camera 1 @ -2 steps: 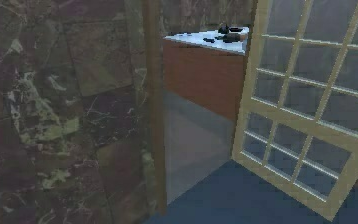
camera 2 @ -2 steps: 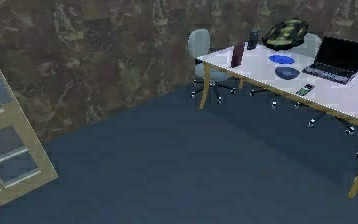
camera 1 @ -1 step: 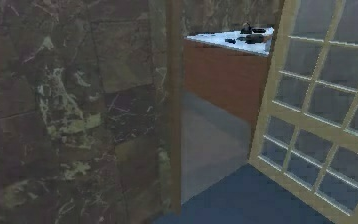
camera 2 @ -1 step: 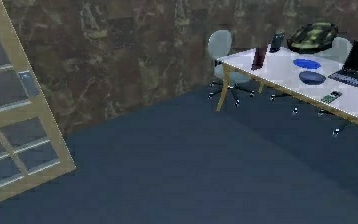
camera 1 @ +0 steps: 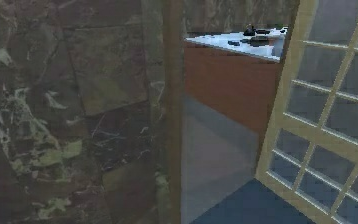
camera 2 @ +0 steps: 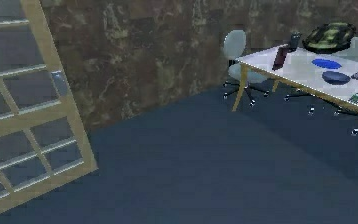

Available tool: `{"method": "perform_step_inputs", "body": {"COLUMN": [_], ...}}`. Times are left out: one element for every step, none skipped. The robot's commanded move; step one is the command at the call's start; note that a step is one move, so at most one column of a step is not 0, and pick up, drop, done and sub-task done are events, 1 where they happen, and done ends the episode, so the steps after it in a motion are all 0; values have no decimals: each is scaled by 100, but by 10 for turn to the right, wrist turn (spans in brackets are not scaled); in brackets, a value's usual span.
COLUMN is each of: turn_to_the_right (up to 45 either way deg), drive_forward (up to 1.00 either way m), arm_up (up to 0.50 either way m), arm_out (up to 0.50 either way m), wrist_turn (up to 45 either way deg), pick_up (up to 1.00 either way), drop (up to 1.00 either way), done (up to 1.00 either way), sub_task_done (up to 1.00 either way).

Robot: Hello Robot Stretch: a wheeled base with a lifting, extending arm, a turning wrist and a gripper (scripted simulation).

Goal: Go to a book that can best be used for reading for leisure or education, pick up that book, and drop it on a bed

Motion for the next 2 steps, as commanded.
{"method": "perform_step_inputs", "body": {"turn_to_the_right": [300,0], "drive_forward": [0,95], "arm_up": [0,0], "arm_out": [0,0], "wrist_turn": [0,0], "pick_up": [0,0], "drop": [0,0], "done": [0,0], "sub_task_done": [0,0]}}
